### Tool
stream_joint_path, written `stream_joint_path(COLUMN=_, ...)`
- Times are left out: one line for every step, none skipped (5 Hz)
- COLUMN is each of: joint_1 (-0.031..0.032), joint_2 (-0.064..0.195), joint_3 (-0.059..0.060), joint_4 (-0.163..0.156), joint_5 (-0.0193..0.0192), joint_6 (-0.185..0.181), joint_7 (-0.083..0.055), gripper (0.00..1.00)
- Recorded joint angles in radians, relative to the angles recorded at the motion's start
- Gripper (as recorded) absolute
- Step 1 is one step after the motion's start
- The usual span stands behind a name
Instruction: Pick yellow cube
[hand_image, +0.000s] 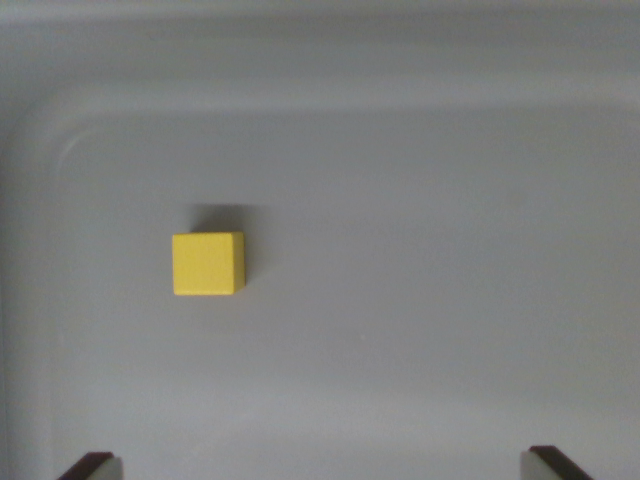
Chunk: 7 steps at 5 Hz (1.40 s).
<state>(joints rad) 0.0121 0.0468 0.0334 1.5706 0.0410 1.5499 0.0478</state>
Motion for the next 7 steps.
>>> stream_joint_path(joint_1=0.0041, joint_2=0.015, joint_3=0.003, joint_4=-0.011, joint_5=-0.0026, joint_6=-0.024, joint_7=0.007, gripper=0.00)
stream_joint_path(joint_1=0.0041, joint_2=0.015, joint_3=0.003, joint_4=-0.011, joint_5=-0.0026, joint_6=-0.024, joint_7=0.007, gripper=0.00)
stream_joint_path(joint_1=0.0093, joint_2=0.033, joint_3=0.006, joint_4=-0.025, joint_5=-0.0059, joint_6=-0.054, joint_7=0.015, gripper=0.00)
stream_joint_path(joint_1=0.0093, joint_2=0.033, joint_3=0.006, joint_4=-0.025, joint_5=-0.0059, joint_6=-0.054, joint_7=0.015, gripper=0.00)
stream_joint_path(joint_1=0.0152, joint_2=0.055, joint_3=0.009, joint_4=-0.041, joint_5=-0.0096, joint_6=-0.088, joint_7=0.025, gripper=0.00)
stream_joint_path(joint_1=0.0152, joint_2=0.055, joint_3=0.009, joint_4=-0.041, joint_5=-0.0096, joint_6=-0.088, joint_7=0.025, gripper=0.00)
stream_joint_path(joint_1=0.0217, joint_2=0.078, joint_3=0.014, joint_4=-0.059, joint_5=-0.0137, joint_6=-0.126, joint_7=0.036, gripper=0.00)
